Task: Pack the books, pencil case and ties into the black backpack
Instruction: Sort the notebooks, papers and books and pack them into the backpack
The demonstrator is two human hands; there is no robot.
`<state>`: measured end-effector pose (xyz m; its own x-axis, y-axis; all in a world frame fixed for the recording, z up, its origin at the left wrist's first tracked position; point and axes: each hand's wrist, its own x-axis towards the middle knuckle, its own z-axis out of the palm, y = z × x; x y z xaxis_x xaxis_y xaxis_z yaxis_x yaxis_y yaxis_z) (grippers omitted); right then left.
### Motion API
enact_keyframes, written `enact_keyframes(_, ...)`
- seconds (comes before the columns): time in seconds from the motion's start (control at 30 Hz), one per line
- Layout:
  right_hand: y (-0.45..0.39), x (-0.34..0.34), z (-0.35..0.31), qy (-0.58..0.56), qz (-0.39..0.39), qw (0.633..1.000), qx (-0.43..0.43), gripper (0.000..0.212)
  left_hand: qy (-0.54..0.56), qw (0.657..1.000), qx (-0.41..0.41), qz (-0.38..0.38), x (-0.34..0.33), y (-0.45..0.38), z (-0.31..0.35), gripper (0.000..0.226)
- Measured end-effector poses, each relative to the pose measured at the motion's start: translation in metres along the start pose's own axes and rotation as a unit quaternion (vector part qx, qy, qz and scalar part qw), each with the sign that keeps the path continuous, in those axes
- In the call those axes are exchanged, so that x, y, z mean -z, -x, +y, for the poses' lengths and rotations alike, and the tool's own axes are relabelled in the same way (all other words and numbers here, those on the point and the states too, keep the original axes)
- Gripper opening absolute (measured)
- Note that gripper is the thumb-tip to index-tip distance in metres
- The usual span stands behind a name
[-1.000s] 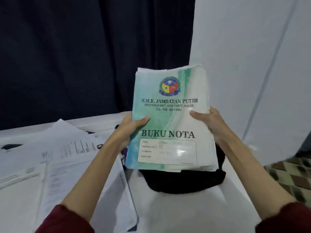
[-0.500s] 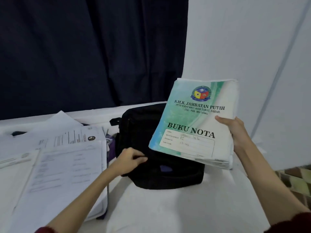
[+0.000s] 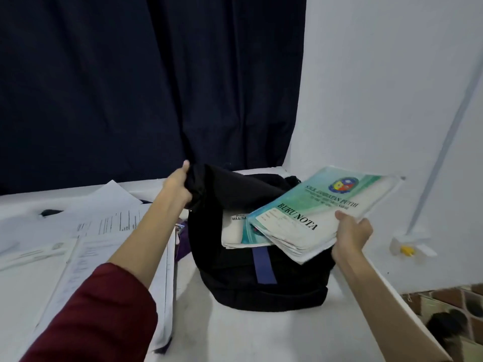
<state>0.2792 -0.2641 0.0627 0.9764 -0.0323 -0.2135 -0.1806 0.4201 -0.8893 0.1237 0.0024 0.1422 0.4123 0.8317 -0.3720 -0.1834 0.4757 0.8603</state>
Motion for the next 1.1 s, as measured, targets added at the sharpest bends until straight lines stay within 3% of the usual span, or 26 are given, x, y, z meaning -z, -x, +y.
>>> enact_keyframes(0.07,0.007,-0.008,0.02,0.009,0.014,1.0,0.009,0.03,-0.04,0.998,-0.055,-0.009,-0.012,0.005,0.009,0.041)
enact_keyframes(0.13,0.019,-0.02,0.04,0.012,-0.008,1.0,0.0,0.043,-0.1,0.984,-0.145,-0.014,-0.025,0.014,0.011,0.025)
enact_keyframes(0.23,0.027,-0.036,0.069,-0.039,-0.065,0.993,-0.087,0.064,-0.195,0.949,-0.244,-0.035,-0.036,0.022,0.006,0.026)
enact_keyframes(0.3,0.028,-0.037,0.078,-0.008,-0.111,0.979,-0.172,0.059,-0.24,0.928,-0.281,-0.05,-0.036,0.022,0.002,0.029)
enact_keyframes(0.4,0.035,-0.021,0.077,0.081,-0.187,0.944,-0.259,0.034,-0.289,0.907,-0.303,-0.051,-0.035,0.022,0.0,0.036)
enact_keyframes(0.47,0.039,-0.01,0.069,0.125,-0.224,0.924,-0.282,0.02,-0.304,0.895,-0.32,-0.057,-0.036,0.024,0.002,0.034)
enact_keyframes(0.53,0.039,0.0,0.054,0.188,-0.286,0.894,-0.289,0.023,-0.325,0.88,-0.341,-0.066,-0.035,0.022,0.004,0.033)
enact_keyframes(0.6,0.039,0.006,0.035,0.296,-0.367,0.851,-0.232,0.025,-0.356,0.857,-0.365,-0.068,-0.035,0.023,0.005,0.034)
enact_keyframes(0.67,0.033,0.004,0.02,0.381,-0.376,0.841,-0.082,0.018,-0.385,0.839,-0.379,-0.065,-0.037,0.027,0.006,0.035)
enact_keyframes(0.73,0.018,0.001,0.01,0.444,-0.294,0.841,0.099,0.014,-0.419,0.817,-0.391,-0.066,-0.041,0.035,0.006,0.037)
enact_keyframes(0.8,-0.002,0.001,0.007,0.531,-0.191,0.79,0.239,0.015,-0.452,0.795,-0.398,-0.071,-0.044,0.044,0.006,0.037)
enact_keyframes(0.87,-0.025,0.008,0.017,0.633,-0.141,0.711,0.272,0.042,-0.476,0.776,-0.405,-0.081,-0.045,0.051,0.004,0.037)
enact_keyframes(0.9,-0.034,0.014,0.022,0.66,-0.131,0.699,0.243,0.055,-0.485,0.764,-0.417,-0.085,-0.045,0.054,0.002,0.035)
enact_keyframes(1.0,-0.047,0.025,0.034,0.606,-0.138,0.773,0.126,0.075,-0.51,0.708,-0.479,-0.102,-0.042,0.059,-0.007,0.026)
enact_keyframes(1.1,-0.056,0.027,0.029,0.501,-0.125,0.856,0.041,0.064,-0.525,0.644,-0.539,-0.141,-0.038,0.064,-0.017,0.023)
